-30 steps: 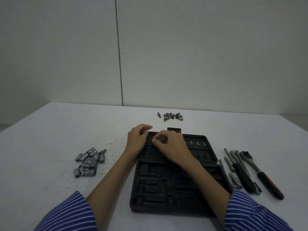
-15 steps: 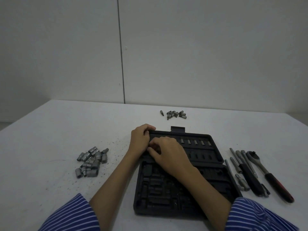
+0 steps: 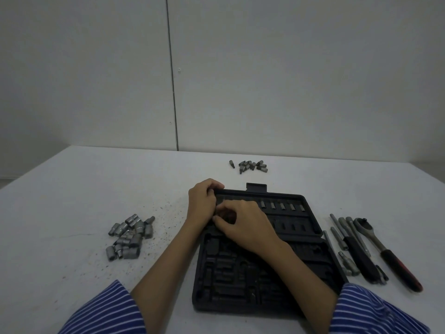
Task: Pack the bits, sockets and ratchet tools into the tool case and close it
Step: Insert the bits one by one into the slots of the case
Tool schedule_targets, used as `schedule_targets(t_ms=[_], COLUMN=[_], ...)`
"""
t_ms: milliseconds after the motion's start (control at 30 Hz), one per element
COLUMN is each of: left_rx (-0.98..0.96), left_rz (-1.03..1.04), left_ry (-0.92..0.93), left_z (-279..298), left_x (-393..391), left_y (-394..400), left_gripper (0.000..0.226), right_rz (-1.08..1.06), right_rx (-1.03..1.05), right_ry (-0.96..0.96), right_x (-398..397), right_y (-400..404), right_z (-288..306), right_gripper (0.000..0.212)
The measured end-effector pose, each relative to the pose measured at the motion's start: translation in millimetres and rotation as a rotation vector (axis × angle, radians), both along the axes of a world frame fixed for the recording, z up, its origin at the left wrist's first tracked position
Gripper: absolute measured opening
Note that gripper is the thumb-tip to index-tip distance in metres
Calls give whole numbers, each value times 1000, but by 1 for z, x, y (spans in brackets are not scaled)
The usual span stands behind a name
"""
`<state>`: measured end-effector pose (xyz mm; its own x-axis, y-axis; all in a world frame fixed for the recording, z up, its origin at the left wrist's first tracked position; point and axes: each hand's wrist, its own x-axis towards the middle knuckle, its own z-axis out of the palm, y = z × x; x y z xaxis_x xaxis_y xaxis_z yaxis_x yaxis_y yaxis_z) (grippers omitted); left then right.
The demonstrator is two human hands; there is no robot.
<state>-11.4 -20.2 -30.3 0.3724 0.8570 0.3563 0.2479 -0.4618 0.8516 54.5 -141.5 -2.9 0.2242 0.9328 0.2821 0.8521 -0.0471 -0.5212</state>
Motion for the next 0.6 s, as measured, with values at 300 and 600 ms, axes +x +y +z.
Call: schedule_targets(t_ms=[300, 600], left_rx=[-41, -67], left_rz=[-72, -116], left_ry=[1, -19], left_z=[0, -1], left_x=[-5, -8], left_y=[3, 4], left_gripper=[35, 36], right_rz=[1, 79], right_rx=[10, -28], right_ry=[14, -45], right_x=[2, -1], right_y=[-1, -4], right_z=[-2, 1], right_gripper=[20, 24])
